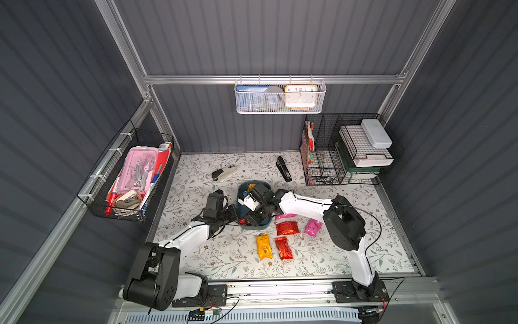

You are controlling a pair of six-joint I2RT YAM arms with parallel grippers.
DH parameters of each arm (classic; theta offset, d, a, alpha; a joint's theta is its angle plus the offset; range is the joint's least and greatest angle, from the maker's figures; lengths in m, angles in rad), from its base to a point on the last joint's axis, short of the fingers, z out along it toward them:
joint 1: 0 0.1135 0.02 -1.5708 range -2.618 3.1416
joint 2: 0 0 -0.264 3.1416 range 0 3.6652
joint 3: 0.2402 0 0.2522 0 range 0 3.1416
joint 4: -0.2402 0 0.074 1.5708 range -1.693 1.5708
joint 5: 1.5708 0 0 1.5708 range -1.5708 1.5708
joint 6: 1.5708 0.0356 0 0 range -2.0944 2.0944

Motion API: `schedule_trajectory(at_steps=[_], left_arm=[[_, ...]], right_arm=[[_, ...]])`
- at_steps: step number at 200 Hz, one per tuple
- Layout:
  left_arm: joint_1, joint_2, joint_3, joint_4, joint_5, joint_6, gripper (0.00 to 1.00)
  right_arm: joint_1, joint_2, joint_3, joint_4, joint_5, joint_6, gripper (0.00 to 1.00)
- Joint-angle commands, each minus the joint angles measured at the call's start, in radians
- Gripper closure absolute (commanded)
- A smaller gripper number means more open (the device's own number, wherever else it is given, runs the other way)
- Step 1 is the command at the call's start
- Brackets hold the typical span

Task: Take the tea bags out of the storage box
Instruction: Pick up the tea bag from the storage box.

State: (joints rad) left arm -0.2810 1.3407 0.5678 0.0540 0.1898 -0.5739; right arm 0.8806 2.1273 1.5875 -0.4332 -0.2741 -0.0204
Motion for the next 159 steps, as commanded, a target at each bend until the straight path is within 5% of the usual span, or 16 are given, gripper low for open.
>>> schedule_trajectory(at_steps=[1, 61, 114, 159], left_arm=[[0.0, -0.021, -0.002, -0.026, -0.013, -0.002, 0.9], [0.0, -0.063, -0.006, -0.052, -0.039, 0.008, 1.0], [0.0, -0.084, -0.017, -0.051, -0.052, 0.017, 1.0], [0.0, -0.078, -0.023, -0.045, -0.054, 0.015, 1.0]], right_arm=[[0.008, 0.04, 0.021, -0.016, 0.002, -0.022, 0.45], [0.008, 0.052, 0.026, -0.003, 0.096, -0.016, 0.53], [0.006, 0.033, 0.019, 0.04, 0.139, 0.002, 0.82], [0.006, -0.018, 0.016, 0.085, 0.117, 0.054, 0.93]])
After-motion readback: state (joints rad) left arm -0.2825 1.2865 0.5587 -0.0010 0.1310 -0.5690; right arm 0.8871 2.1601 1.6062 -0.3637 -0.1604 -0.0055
